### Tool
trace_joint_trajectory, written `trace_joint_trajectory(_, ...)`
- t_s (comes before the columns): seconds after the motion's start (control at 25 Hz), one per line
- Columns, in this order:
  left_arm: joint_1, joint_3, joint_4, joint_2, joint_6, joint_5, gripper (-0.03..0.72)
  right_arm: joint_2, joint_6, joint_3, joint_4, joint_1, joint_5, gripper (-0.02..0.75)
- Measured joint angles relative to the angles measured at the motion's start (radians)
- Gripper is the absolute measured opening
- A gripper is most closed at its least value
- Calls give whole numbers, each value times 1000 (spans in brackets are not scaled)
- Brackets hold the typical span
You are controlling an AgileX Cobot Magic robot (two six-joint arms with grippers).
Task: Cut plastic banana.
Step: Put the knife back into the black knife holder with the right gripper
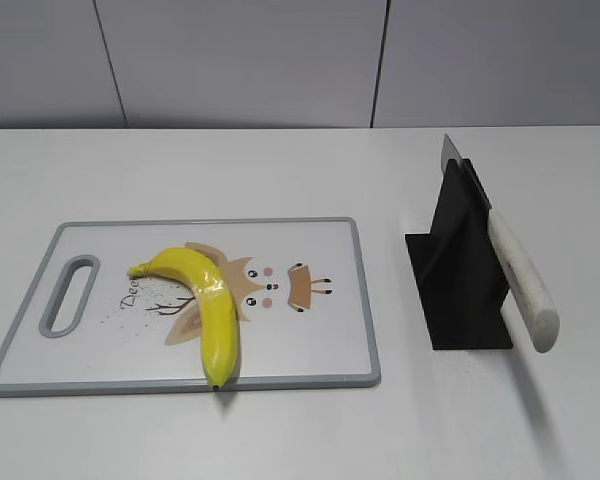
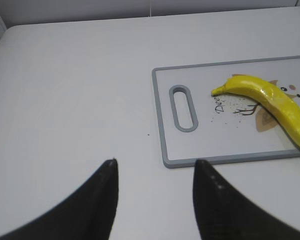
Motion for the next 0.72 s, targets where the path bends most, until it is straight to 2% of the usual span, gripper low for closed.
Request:
trace_joint_trajectory(0.32, 0, 0, 0, 0, 0, 0, 473, -241, -4, 0, 0, 0, 3, 590)
trace_joint_trajectory(0.52, 1, 0, 1, 0, 0, 0, 473, -269, -6, 0, 0, -2, 6, 589)
trace_joint_trajectory(0.6, 1, 0, 1, 0, 0, 0, 473, -269, -6, 0, 6, -17, 6, 586)
trace_joint_trajectory(0.72, 1, 0, 1, 0, 0, 0, 473, -269, -6, 0, 14, -87, 6, 575)
